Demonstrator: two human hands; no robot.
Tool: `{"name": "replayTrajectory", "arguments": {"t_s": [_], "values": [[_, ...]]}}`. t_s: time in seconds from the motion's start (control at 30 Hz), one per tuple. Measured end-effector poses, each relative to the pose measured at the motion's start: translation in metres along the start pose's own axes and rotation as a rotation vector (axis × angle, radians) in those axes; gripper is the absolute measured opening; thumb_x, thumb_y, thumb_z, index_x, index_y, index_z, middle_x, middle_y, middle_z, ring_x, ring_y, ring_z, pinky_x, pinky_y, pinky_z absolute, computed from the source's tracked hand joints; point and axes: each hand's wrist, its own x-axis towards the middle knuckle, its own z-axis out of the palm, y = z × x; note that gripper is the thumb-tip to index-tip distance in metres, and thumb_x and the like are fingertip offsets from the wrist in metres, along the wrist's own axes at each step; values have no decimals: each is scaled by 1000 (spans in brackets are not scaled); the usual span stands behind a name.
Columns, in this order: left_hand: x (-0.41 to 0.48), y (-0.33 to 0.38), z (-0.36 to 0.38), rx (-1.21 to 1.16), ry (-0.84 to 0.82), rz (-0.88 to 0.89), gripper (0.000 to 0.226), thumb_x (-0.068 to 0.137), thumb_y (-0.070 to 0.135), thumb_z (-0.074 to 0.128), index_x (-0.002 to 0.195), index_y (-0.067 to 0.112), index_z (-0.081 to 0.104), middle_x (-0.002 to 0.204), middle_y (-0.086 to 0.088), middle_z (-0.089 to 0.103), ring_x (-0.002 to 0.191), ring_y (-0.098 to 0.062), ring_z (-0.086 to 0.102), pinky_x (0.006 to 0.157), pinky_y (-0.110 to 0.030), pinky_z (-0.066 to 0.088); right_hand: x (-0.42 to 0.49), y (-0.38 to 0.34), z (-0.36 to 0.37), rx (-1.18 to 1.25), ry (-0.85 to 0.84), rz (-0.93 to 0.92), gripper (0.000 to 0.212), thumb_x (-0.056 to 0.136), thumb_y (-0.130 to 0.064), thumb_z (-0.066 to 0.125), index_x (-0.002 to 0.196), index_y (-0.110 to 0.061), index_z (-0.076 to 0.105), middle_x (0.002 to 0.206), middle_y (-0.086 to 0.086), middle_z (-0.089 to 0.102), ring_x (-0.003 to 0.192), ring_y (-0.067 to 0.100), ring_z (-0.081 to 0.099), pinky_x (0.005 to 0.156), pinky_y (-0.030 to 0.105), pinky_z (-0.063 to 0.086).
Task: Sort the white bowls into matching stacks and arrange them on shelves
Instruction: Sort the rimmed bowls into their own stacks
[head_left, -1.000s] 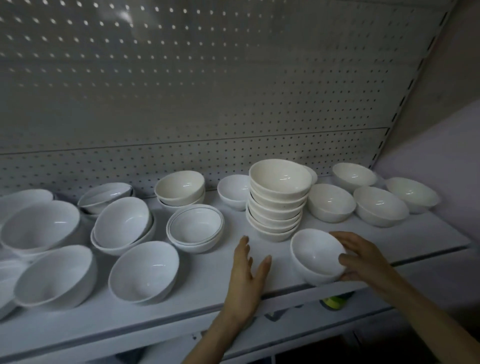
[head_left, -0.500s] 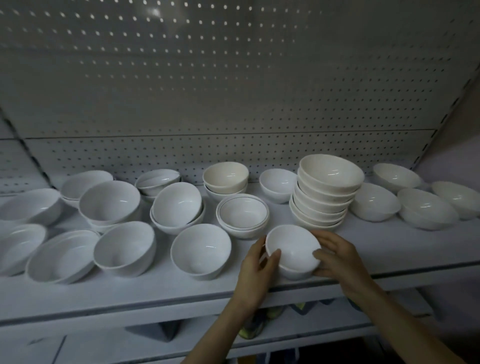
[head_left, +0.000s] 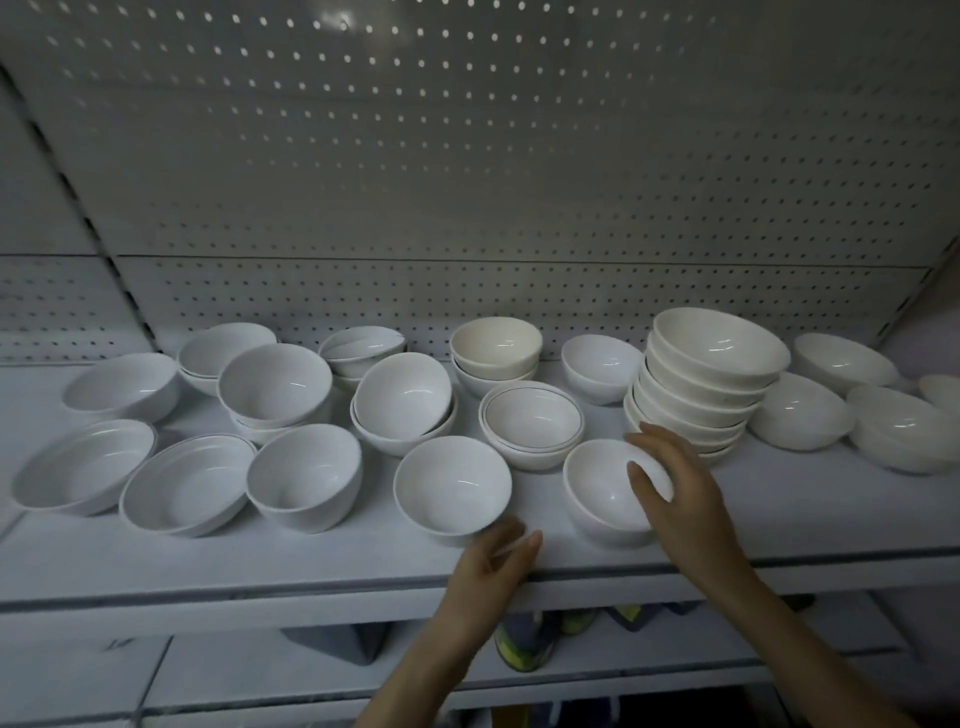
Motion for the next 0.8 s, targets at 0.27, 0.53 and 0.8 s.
{"name": "replayTrajectory", "arguments": {"t_s": [0.27,0.53,0.8], "values": [[-31,-1,-64,-214,316,-85,23,93,19,56,105,0,57,103,-21,67,82,-28,71,58,-24,56,30,-26,39,-129,-341,-182,22,91,-11,57,111,-18,62,117,-8,59,116,12,51,115,22,11],[-13,14,-70,-11,325,172,23,95,23,52,114,37,54,108,22,62,101,3,60,86,-20,50,18,-46,82,-169,-657,-437,44,79,-49,66,115,-23,64,125,-13,57,118,-10,38,113,21,2],[2,7,-70,-75,341,168,35,94,8,48,123,27,58,115,10,67,109,-10,60,100,-38,47,6,-38,83,-202,-653,-529,29,81,-40,61,87,-15,73,87,-2,71,94,8,53,95,12,34]]}}
